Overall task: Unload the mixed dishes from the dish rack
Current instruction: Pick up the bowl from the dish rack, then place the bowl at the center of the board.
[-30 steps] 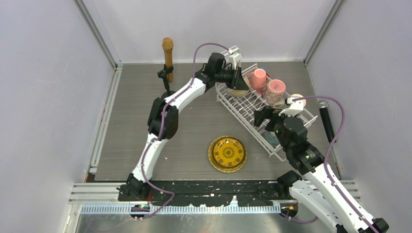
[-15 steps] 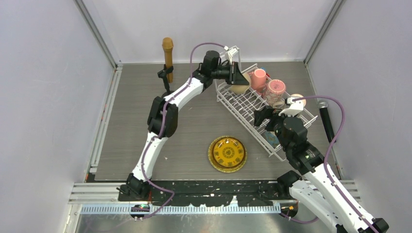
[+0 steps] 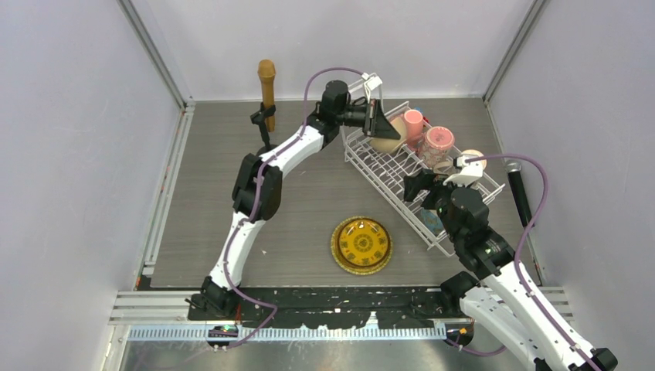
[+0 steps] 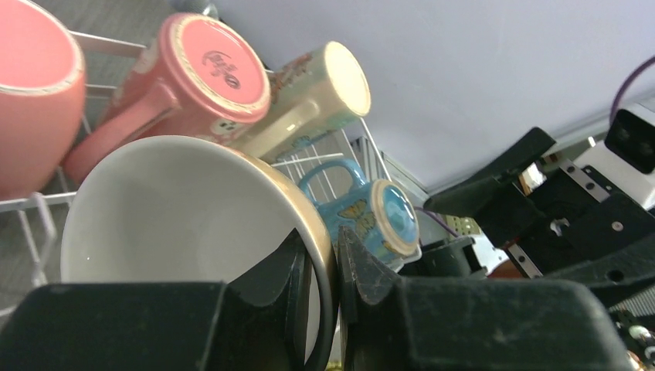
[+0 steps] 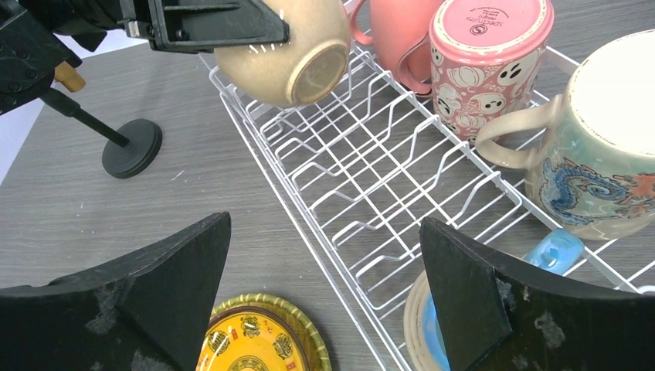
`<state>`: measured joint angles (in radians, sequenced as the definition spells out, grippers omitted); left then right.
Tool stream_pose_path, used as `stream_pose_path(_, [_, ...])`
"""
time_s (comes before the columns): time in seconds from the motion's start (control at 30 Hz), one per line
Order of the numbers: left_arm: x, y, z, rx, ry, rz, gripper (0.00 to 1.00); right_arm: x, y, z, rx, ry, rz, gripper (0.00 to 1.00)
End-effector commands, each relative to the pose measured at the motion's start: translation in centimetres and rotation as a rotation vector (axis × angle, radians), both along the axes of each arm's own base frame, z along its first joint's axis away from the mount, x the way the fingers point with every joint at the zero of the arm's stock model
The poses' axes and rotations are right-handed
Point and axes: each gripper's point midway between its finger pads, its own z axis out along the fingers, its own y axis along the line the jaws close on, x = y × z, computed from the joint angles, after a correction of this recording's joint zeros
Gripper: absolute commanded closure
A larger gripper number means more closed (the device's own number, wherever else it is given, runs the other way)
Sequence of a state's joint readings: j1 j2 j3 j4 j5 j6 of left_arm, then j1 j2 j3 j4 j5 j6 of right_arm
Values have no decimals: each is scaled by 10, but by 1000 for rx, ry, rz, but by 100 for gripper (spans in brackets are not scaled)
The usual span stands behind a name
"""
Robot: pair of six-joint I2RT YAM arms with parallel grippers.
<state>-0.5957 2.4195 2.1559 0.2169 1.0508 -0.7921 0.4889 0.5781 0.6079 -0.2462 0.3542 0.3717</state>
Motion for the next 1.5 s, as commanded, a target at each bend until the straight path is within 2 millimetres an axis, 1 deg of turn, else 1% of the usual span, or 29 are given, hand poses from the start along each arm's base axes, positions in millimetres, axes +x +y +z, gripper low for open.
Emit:
stream_pose_path(0.0, [-51,14,98,-135,-217,-116,100,0,-2,24,43,-99,-11,0])
stream_pose_path(0.07, [-58,19,101,-125,-242,-112,100,-2,-4,28,54,-121,-13,0])
stream_pose_path(0.1, [-64,21,107,-121,-270,-102,100,-4,-6,30,60,-131,-21,0])
stream_pose_path(0.17, [-70,22,104,-81,-312,-72,100,-5,-11,31,62,-141,-39,0])
stream_pose_path(0.23, [-75,22,95,5,-359,-13,100,-5,-14,32,61,-145,-57,0])
stream_pose_path(0.3, [-77,28,72,155,-405,74,100,-6,-17,32,60,-146,-70,0])
stream_pose_path(0.37, [-74,38,57,279,-494,183,100,-6,-18,32,60,-148,-75,0])
stream_pose_path(0.43, [-77,50,48,346,-565,260,100,-5,-19,32,56,-147,-80,0])
stream_pose_path(0.47, [-79,57,42,365,-569,289,100,-5,-19,31,53,-146,-84,0])
stream_pose_path(0.5, [-79,65,41,378,-567,331,100,-5,-20,31,52,-145,-86,0])
stream_pose_path(0.53, [-79,74,33,404,-551,374,100,-4,-20,30,49,-143,-91,0])
stream_pose_path(0.57, [-78,87,34,426,-539,445,100,-4,-20,30,47,-142,-91,0])
stream_pose_path(0.6, [-75,100,29,464,-528,517,100,-3,-20,29,44,-139,-93,0])
stream_pose_path(0.67, [-70,127,12,570,-537,682,100,-3,-21,29,39,-140,-97,0])
stream_pose_path(0.7, [-69,145,-2,653,-552,763,100,-3,-22,29,35,-141,-102,0])
stream_pose_path(0.77, [-68,175,-17,773,-567,884,100,-3,-25,29,32,-141,-113,0])
stream_pose_path(0.83, [-71,197,-34,844,-543,949,100,-3,-26,29,29,-140,-119,0])
stream_pose_path(0.97, [-72,233,-67,970,-506,1077,100,-2,-27,28,23,-137,-129,0])
stream_pose_path(1.03, [-70,251,-80,1043,-489,1155,100,-1,-27,27,24,-134,-129,0])
stream_pose_path(1.13, [-64,267,-102,1123,-470,1230,100,0,-24,28,31,-131,-118,0])
stream_pose_path(1.27, [-55,282,-130,1157,-367,1258,100,1,-21,27,30,-118,-110,0])
stream_pose_path(1.4, [-47,287,-145,1139,-338,1273,100,3,-21,26,28,-114,-116,0])
stream_pose_path(1.47, [-44,291,-153,1125,-289,1276,100,3,-20,26,31,-114,-113,0])
